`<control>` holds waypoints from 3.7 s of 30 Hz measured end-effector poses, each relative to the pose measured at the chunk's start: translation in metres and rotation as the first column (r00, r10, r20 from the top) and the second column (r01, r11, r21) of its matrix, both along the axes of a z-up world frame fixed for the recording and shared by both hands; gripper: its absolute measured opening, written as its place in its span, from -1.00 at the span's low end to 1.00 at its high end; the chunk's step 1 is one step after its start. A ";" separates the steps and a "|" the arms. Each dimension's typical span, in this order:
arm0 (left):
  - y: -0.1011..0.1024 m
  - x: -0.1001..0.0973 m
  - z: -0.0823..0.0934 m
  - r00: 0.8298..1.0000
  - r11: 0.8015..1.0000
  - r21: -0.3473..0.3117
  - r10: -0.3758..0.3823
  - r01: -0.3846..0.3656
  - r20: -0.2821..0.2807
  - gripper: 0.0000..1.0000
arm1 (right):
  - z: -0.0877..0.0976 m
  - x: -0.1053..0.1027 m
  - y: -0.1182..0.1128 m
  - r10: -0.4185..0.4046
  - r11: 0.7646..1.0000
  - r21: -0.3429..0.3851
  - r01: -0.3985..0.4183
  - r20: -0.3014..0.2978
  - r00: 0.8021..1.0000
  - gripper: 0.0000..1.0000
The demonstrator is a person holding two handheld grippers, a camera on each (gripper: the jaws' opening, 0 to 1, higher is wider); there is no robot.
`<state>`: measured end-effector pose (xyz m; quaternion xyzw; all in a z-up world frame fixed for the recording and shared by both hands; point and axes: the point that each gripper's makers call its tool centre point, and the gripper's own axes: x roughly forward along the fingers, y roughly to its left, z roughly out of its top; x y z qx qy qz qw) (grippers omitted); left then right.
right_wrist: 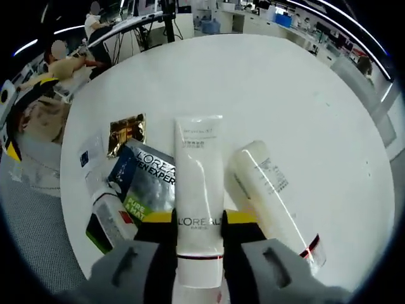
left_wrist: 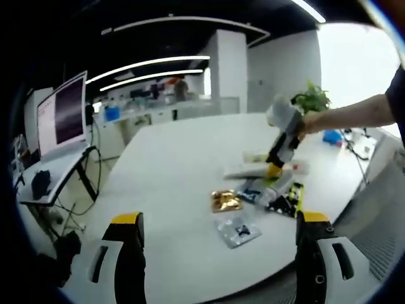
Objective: Arrange the skincare products in the storage area until every visible bottle or jar stands upright without overlapping.
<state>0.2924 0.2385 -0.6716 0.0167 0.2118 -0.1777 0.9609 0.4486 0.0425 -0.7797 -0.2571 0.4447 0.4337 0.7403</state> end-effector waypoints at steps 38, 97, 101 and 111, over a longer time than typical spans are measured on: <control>-0.119 0.081 0.055 0.972 0.868 -0.446 -0.232 0.219 0.025 0.39 | 0.104 -0.053 -0.012 -0.111 0.933 0.359 0.032 0.201 0.973 -0.49; -0.236 0.083 0.043 0.888 0.707 -0.640 -0.453 0.302 -0.082 -0.77 | 0.116 -0.106 -0.040 -0.230 0.894 0.439 0.089 0.279 0.933 -0.41; -0.231 0.082 0.047 0.894 0.698 -0.651 -0.443 0.299 -0.065 -0.80 | 0.119 -0.108 -0.039 -0.223 0.875 0.478 0.075 0.261 0.939 -0.41; -0.232 0.077 0.056 0.893 0.686 -0.646 -0.450 0.335 -0.015 -0.81 | 0.117 -0.116 -0.042 -0.190 0.888 0.456 0.048 0.271 0.944 -0.17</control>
